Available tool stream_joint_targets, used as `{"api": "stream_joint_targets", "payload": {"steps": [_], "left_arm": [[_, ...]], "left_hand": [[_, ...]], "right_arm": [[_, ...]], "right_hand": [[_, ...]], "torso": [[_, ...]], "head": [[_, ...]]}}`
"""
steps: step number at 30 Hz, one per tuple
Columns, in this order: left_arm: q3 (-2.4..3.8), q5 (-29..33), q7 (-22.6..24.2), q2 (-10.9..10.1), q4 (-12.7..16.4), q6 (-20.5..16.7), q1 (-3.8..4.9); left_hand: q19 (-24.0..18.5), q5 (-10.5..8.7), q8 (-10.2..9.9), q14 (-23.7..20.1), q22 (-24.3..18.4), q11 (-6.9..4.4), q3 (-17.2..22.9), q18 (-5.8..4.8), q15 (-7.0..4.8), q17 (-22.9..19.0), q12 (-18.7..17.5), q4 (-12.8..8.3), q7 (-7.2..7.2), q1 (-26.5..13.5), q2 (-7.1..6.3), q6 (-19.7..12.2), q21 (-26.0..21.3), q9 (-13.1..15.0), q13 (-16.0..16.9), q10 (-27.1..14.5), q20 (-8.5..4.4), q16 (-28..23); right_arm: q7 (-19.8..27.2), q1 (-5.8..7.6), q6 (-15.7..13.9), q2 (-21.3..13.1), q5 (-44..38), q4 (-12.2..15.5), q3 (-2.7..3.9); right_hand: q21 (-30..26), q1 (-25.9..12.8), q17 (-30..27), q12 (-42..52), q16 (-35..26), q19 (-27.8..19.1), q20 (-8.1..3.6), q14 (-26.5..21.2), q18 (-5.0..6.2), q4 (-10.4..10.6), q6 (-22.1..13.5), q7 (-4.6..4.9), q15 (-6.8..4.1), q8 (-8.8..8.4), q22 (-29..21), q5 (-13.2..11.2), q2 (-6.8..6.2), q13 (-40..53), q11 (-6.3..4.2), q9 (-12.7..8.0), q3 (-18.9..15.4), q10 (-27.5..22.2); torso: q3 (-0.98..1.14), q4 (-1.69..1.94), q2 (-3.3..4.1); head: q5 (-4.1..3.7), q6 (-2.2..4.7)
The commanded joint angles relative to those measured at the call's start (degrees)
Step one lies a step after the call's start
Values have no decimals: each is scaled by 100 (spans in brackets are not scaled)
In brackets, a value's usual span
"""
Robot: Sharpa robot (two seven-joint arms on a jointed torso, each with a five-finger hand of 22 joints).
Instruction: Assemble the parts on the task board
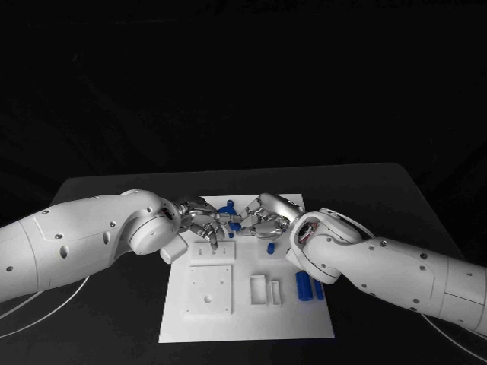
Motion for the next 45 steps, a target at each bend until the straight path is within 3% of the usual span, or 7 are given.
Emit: {"api": "stream_joint_targets", "payload": {"steps": [1, 5, 10, 13, 35, 40, 45], "left_arm": [[3, 31, 50, 11, 11, 160, -3], [3, 106, 135, 12, 14, 257, -4], [3, 167, 199, 14, 13, 303, -4], [4, 184, 214, 13, 9, 317, -5], [4, 205, 148, 7, 10, 433, -5], [4, 204, 140, 6, 6, 432, -5], [4, 208, 150, 4, -3, 389, -5]], "left_hand": [[-17, 62, -40, -51, -7, 5, 27, -85, -1, -11, 25, -94, 26, 106, 7, 18, -9, -26, -12, -41, 37, 23], [-35, 165, -66, -73, -12, 10, 97, -85, 6, -15, 5, -248, 27, 179, 37, 12, -14, -47, -29, -57, 44, 18], [-60, 407, -84, -113, -16, 19, 103, -85, 18, -14, 3, -345, 34, 102, -47, -8, -23, -61, -35, -92, 56, 28], [-66, 453, -87, -125, -17, 23, 113, -85, 22, -15, 6, -368, 37, 65, -69, -14, -25, -64, -36, -103, 59, 31], [-131, 393, -115, -247, -54, 76, 2, -85, 75, -32, 23, -327, 95, -122, -214, -103, -84, -82, -31, -233, 106, 26], [-126, 516, -108, -252, -57, 66, 105, -85, 70, -32, 29, -390, 80, 4, -98, -110, -86, -82, -35, -242, 102, 40], [-123, 716, -91, -253, -47, 62, 396, -85, 62, -36, 9, -463, 86, 119, 238, -165, -78, -55, -58, -237, 91, 47]], "right_arm": [[14, -3, 24, 7, -71, 1, 3], [8, -3, 38, 10, -74, -6, 3], [4, -3, 52, 14, -76, -11, 4], [3, -3, 58, 15, -77, -13, 4], [-29, -3, 67, 16, -113, -9, 4], [-28, -3, 73, 16, -115, -8, 4], [-27, -3, 86, 14, -115, -8, 4]], "right_hand": [[14, 24, -3, 0, 20, 234, -33, 6, -42, 7, 396, -78, -47, 40, 444, -25, 56, 5, -4, 13, 29, 52], [14, 24, -3, 0, 20, 234, -33, 6, -42, 7, 396, -78, -47, 40, 444, -25, 56, 5, -4, 13, 29, 52], [26, 25, -4, -7, 20, 234, -31, 7, -43, 3, 397, -78, -46, 40, 446, -32, 54, 11, -4, 13, 44, 54], [26, 25, -4, -7, 20, 234, -31, 7, -43, 3, 397, -78, -46, 40, 446, -32, 54, 11, -4, 13, 44, 54], [22, 26, -4, -13, 20, 232, -29, 8, -43, -3, 400, -77, -43, 41, 445, -42, 48, 19, -3, 14, 54, 57], [22, 26, -4, -13, 20, 232, -29, 8, -43, -3, 400, -77, -43, 41, 445, -42, 48, 19, -3, 14, 54, 57], [22, 26, -4, -13, 20, 232, -29, 8, -43, -3, 400, -77, -43, 41, 445, -42, 48, 19, -3, 14, 54, 57]], "torso": [[0, -4, -4], [1, -4, -1], [0, -4, 1], [1, -5, -2], [1, -2, 0], [1, -4, -2], [2, -5, -2]], "head": [[-3, -2], [-5, -2], [-13, 0], [-20, -3], [-39, -5], [-42, -4], [-43, -3]]}}
